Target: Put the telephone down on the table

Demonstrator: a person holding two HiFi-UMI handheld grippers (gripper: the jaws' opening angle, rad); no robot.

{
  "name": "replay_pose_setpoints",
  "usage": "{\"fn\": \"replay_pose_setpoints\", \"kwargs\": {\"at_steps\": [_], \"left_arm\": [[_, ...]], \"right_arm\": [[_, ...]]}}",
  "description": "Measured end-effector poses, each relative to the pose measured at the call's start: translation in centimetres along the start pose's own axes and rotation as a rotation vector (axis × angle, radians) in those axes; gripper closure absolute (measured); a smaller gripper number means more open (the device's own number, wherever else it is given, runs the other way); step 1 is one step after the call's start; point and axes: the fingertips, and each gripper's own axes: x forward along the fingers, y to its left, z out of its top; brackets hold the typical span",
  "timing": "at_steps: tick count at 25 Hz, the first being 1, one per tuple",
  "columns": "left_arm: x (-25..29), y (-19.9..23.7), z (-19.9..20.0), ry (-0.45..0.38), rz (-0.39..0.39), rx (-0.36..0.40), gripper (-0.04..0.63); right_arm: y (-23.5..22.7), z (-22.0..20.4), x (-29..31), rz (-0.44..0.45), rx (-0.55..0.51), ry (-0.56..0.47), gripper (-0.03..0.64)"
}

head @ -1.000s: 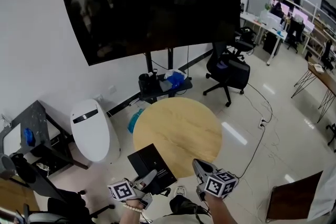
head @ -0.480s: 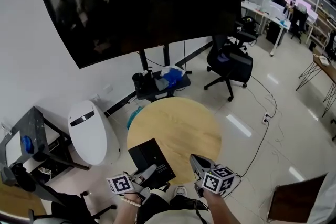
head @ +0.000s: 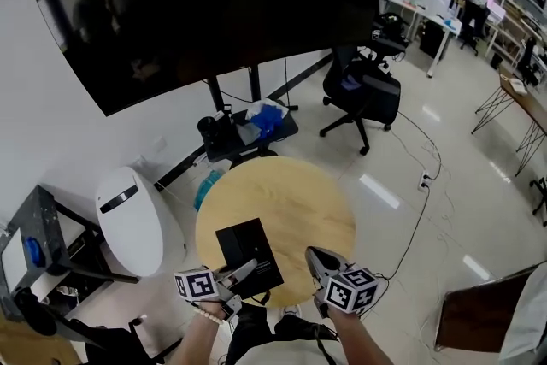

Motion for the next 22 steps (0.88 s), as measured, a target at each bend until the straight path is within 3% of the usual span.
{"fn": "replay_pose_setpoints", "kwargs": {"at_steps": [14, 22], "left_arm": [[8.3, 8.2, -2.4, 0.258, -0.007, 0.023, 0.426], [12.2, 11.2, -2.8, 0.312, 0.008, 0.022, 0.426]], "right_arm": [[-3.8, -3.1, 3.2, -0.138, -0.016, 0.064, 0.615], [-6.4, -4.1, 3.9, -0.216, -0.005, 0.079, 0.615]]}}
